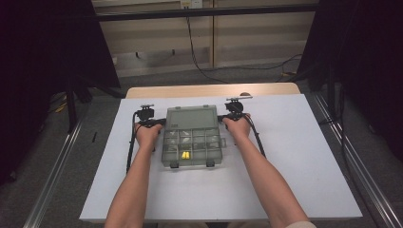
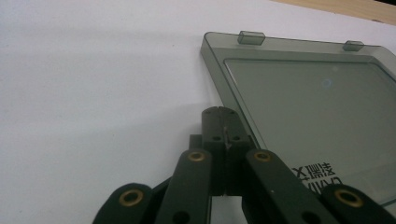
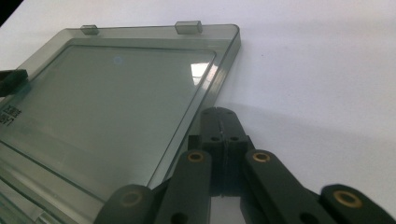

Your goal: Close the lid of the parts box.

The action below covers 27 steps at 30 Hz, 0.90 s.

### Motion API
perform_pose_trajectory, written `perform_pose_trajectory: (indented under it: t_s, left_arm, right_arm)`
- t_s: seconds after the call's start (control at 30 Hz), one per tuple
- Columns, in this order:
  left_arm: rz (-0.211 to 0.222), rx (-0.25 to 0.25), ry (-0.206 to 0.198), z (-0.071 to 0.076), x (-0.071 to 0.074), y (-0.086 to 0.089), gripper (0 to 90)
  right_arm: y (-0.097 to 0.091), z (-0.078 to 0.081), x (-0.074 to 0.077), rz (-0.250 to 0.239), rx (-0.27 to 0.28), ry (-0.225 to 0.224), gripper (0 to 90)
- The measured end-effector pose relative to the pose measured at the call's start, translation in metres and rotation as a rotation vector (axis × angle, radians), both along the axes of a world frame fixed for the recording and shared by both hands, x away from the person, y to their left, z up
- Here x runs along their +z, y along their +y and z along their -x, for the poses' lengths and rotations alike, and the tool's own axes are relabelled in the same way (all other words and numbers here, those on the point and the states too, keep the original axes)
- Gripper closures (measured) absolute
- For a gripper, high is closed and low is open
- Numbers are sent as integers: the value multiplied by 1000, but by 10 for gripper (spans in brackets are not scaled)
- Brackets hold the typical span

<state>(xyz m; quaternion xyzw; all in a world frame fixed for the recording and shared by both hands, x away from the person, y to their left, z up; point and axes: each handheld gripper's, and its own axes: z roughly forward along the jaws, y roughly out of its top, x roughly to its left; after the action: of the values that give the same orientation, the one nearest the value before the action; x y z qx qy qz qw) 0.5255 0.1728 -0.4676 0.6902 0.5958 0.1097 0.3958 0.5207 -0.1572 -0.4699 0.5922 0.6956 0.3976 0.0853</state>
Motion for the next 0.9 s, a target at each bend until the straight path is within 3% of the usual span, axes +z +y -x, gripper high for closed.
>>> perform_pose_trajectory:
  t_s: [0.13, 0.37, 0.6, 0.8, 0.9]
  left_arm:
    - [61, 18, 15, 1, 1, 2, 900]
    - [84, 7, -52, 10, 20, 2, 900]
    - [74, -33, -88, 22, 40, 7, 900]
    - [-2, -74, -117, 31, 50, 6, 900]
    - [-3, -80, -128, 36, 52, 7, 900]
  right_arm:
    - [-3, 3, 1, -32, -12, -1, 900]
    - [-8, 9, 21, -51, 7, -58, 900]
    - [-12, 19, 37, -78, 47, -128, 900]
    - [-14, 29, 46, -99, 89, -166, 900]
    - [-14, 32, 49, -79, 109, -181, 900]
